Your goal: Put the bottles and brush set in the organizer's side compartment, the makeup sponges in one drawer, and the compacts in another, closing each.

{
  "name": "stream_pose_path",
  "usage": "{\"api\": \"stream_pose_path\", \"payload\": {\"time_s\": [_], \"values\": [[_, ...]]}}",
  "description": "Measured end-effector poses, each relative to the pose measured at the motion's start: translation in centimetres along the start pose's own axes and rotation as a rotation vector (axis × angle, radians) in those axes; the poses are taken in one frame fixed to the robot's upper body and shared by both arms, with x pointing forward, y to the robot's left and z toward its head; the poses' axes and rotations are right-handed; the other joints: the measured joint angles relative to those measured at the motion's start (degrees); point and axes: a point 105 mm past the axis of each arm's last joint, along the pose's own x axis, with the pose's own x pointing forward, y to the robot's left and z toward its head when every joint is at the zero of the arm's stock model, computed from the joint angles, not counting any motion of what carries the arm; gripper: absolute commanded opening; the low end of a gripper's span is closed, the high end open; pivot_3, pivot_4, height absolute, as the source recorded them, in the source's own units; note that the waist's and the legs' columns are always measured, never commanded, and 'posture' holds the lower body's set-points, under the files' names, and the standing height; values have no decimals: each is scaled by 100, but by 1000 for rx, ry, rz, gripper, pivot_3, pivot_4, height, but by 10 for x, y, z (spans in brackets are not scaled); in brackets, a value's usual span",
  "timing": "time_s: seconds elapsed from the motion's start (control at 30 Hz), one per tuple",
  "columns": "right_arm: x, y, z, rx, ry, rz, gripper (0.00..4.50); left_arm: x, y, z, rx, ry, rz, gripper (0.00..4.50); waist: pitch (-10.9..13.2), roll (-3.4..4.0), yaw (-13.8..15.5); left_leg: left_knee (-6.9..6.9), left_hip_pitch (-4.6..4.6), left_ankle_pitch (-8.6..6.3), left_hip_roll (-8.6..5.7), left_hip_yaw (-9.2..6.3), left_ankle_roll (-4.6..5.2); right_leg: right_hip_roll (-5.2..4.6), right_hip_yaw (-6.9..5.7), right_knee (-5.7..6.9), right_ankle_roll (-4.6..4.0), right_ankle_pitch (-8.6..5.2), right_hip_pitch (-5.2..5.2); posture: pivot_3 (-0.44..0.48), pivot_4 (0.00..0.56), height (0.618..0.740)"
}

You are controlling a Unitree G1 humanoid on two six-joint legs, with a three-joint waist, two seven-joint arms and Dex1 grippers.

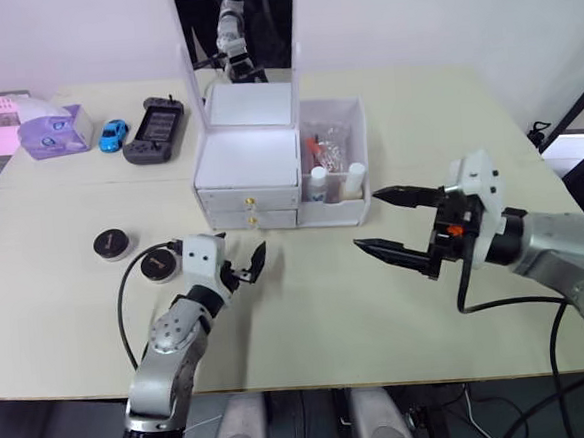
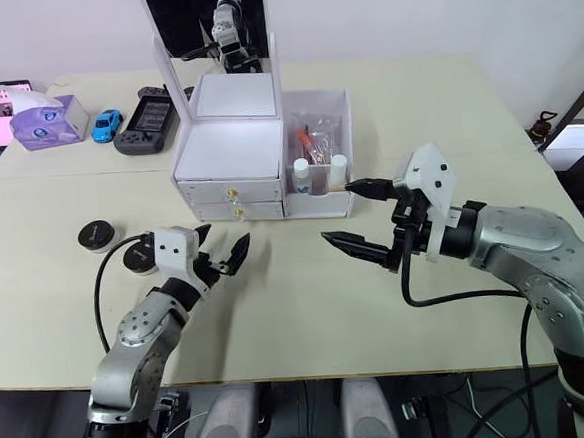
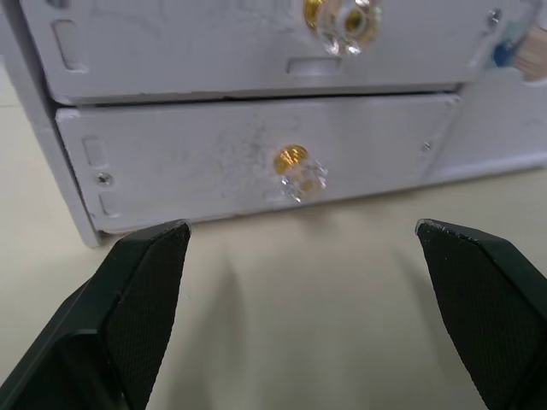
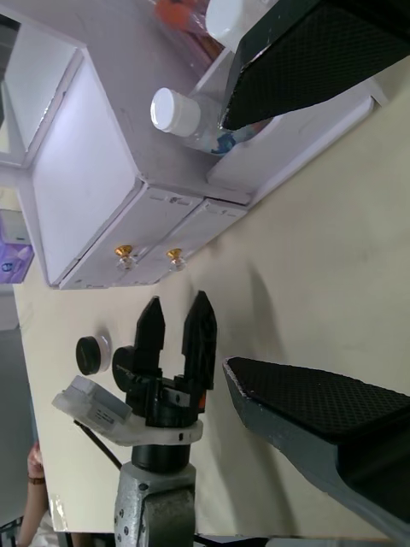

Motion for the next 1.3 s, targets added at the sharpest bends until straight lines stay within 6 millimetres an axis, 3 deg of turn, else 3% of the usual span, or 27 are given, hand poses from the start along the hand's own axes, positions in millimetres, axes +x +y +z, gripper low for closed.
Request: {"api": "stream_pose_path", "payload": {"time_s": [0.3,0.63,0.73,0.83,1.3], "values": [[-1,-2,0,-9,6,-29,4500,14,-11,-13,39,23,66,4438,0,0,-5,1,0,0,-1,-1,0,1,-1,-1,22,-13,0,0,150,740],[-4,-1,-7,3,28,-24,4500,29,-12,-7,70,-13,103,4438,-1,-1,0,2,-4,0,-3,-4,0,0,-2,-2,16,-9,0,0,150,740],[-4,-1,-7,3,28,-24,4500,31,-14,-8,61,-13,101,3580,-1,-1,-2,3,-3,0,-3,-3,0,0,-2,-2,23,-14,0,0,150,740],[-4,-1,-7,3,28,-24,4500,32,-16,-6,61,-29,89,2143,-1,-1,-2,4,-4,0,-3,-3,0,-1,-2,-2,25,-15,0,0,150,740],[-2,1,-9,3,37,-15,4500,34,-22,0,54,-63,68,2143,-1,-1,-1,3,-5,0,-3,-4,0,-1,-2,-3,26,-16,0,0,150,740]]}}
